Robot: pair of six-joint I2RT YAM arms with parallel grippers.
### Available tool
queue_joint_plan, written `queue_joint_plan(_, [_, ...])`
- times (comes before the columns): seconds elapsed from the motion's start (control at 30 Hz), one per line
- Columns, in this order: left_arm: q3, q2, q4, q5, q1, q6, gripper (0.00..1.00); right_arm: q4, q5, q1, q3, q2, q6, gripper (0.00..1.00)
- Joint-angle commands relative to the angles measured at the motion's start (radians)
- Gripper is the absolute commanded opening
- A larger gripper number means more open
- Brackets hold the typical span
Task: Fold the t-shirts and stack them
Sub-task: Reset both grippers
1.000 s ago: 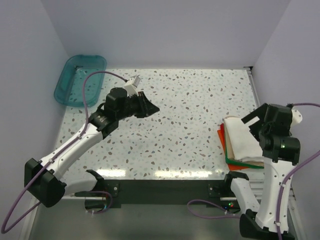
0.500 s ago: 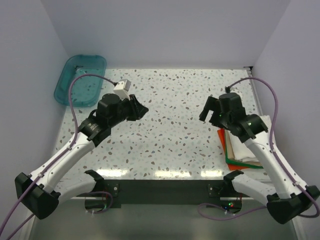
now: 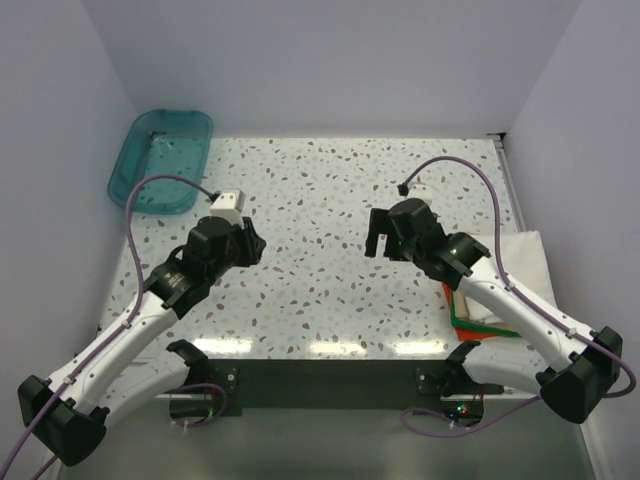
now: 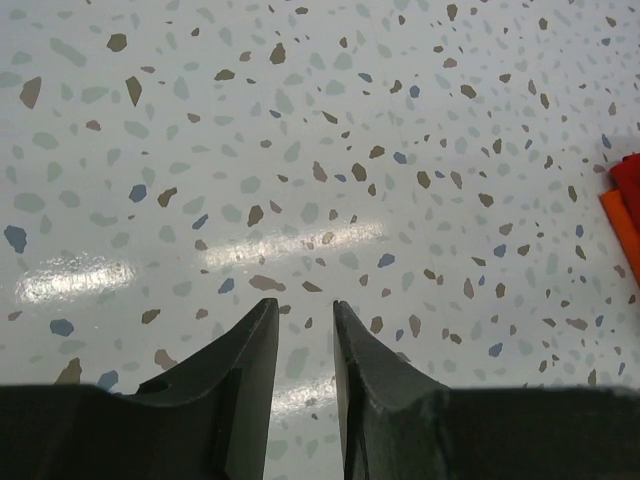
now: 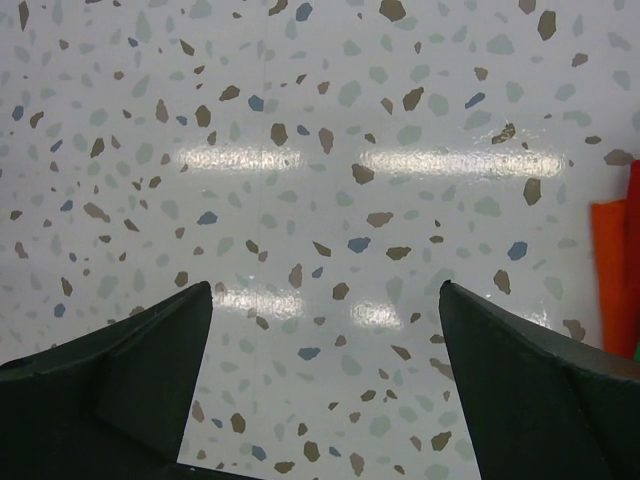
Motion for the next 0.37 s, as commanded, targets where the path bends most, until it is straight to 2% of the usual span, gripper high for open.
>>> queue_joint_plan(0.0, [-0.022, -0.034, -0.028, -0.036, 0.005, 0.037, 0.34, 0.063, 0.063, 0.001, 0.016, -0.028, -0.049, 0.99])
queue_joint_plan(0.33, [-0.043, -0.083, -0.009, -0.05, 0.005, 0.033, 0.34, 0.057, 0.072, 0.001, 0.013, -0.036, -0.068, 0.99])
